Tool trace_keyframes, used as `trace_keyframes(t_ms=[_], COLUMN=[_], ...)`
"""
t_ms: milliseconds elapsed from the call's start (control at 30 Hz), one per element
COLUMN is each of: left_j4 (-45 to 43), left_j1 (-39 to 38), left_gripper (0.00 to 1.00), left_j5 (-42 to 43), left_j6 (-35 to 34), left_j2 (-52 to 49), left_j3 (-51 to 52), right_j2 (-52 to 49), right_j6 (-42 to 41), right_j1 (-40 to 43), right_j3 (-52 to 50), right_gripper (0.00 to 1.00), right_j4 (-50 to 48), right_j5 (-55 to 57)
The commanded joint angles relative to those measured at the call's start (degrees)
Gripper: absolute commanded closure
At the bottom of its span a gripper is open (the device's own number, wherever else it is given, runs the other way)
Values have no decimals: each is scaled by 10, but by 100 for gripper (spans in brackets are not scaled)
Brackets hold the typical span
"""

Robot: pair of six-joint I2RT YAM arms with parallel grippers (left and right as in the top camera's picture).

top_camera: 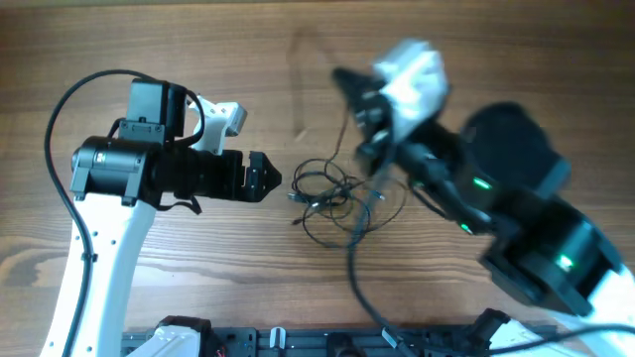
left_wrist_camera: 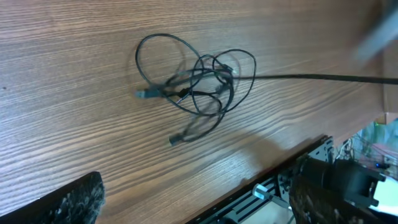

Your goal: Untangle cables

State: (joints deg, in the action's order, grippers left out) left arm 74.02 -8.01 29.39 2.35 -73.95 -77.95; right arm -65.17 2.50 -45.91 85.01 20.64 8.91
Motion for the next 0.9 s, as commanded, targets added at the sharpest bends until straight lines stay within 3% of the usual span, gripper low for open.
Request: trace_keyframes(t_ms=[0, 133, 200, 367, 433, 567, 633, 867], left_j4=[0, -1, -2, -20, -23, -35, -53, -137], left_j1=[-16, -26, -35, -84, -118, -189, -216, -278], left_gripper=[3, 2, 2, 3, 3, 10, 8, 6], left_j5=[16, 17, 17, 17, 37, 46, 47, 38], left_j6=[19, 19, 19, 24, 73, 162, 200, 243], left_j2=[-1, -1, -1, -1, -1, -1, -5, -60], left_j3=[1, 1, 1, 1, 1, 1, 1, 1], right_j2=[48, 85, 105, 105, 91, 71, 74, 102], right_j6=[-12, 23, 27, -2, -2, -12, -11, -10], right_j1=[2, 1, 1, 1, 1, 1, 1, 1], right_j3=[7, 7, 7, 7, 7, 7, 7, 7], right_gripper=[96, 96, 96, 96, 96, 96, 96, 96], right_j4=[-69, -209, -265, -254, -257, -276, -277, -269], right_j5=[189, 176, 99, -79, -130, -142, -148, -152])
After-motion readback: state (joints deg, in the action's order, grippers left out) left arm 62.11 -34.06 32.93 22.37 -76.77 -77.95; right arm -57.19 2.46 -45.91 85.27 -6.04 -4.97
